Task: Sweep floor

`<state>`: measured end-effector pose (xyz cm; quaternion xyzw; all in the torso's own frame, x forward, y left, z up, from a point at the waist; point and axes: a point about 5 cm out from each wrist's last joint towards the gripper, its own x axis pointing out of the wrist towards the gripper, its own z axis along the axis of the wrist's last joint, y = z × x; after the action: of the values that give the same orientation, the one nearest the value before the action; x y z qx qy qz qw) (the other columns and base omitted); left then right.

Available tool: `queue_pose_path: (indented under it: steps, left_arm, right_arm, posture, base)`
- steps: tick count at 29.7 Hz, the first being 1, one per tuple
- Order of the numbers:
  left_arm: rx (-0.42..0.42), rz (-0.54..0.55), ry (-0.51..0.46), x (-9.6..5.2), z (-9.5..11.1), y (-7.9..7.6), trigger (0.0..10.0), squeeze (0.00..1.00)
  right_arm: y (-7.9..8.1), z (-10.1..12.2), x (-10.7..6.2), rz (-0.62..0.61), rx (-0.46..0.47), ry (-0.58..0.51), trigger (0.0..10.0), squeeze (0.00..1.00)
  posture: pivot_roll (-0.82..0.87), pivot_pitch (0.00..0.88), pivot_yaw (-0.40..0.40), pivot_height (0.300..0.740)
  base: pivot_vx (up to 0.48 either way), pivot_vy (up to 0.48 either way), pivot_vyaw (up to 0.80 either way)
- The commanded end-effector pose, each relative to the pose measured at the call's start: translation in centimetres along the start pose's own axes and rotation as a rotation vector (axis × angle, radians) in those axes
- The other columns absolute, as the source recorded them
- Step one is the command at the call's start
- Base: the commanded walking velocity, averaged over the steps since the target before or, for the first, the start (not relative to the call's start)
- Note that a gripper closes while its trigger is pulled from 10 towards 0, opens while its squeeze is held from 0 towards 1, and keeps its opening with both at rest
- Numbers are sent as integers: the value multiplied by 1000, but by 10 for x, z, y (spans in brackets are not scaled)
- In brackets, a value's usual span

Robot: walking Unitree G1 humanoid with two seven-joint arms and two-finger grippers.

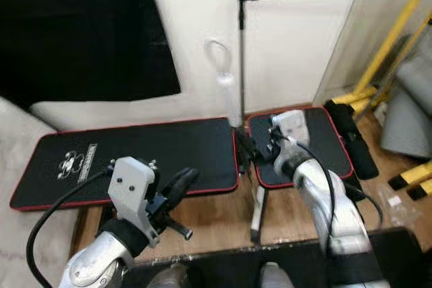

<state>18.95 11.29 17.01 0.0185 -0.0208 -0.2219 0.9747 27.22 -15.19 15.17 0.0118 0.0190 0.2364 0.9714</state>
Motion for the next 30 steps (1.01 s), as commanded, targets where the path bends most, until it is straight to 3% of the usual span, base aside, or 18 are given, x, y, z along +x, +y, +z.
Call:
queue_pose_path:
  steps: [1, 6, 14, 20, 25, 30]
  left_arm:
    - [-16, 7, 12, 0, -5, 1, 10000, 0]
    - [-21, 86, 12, 5, -8, 14, 10000, 0]
    - [-8, 126, 24, 10, -16, 22, 10000, 0]
    - [-49, 88, 48, 11, -25, 15, 10000, 0]
    - [-114, 85, 82, 10, -39, 13, 10000, 0]
    - [-72, 70, 82, 13, -44, 15, 10000, 0]
  right_arm:
    - [8, 4, -4, 16, 15, -5, 10000, 0]
    - [19, -3, -12, 16, -4, 39, 10000, 0]
    - [9, -9, -17, -71, -46, 101, 10000, 0]
    - [-1, -20, -19, -168, -60, 154, 10000, 0]
    - [-2, -23, -12, -168, -97, 157, 10000, 0]
    - [2, -20, -3, -139, -146, 125, 10000, 0]
  posture:
    - [-43, 181, -12, 740]
    - [-54, 148, -13, 740]
    - [-78, 78, -13, 740]
    - [-77, 34, -31, 740]
    - [-78, 0, -32, 740]
    - [-83, 0, -19, 740]
  base:
    - [0, 0, -800]
    - [0, 0, -800]
    - [0, 0, -800]
    - [0, 0, -800]
    - [0, 0, -800]
    - [0, 0, -800]
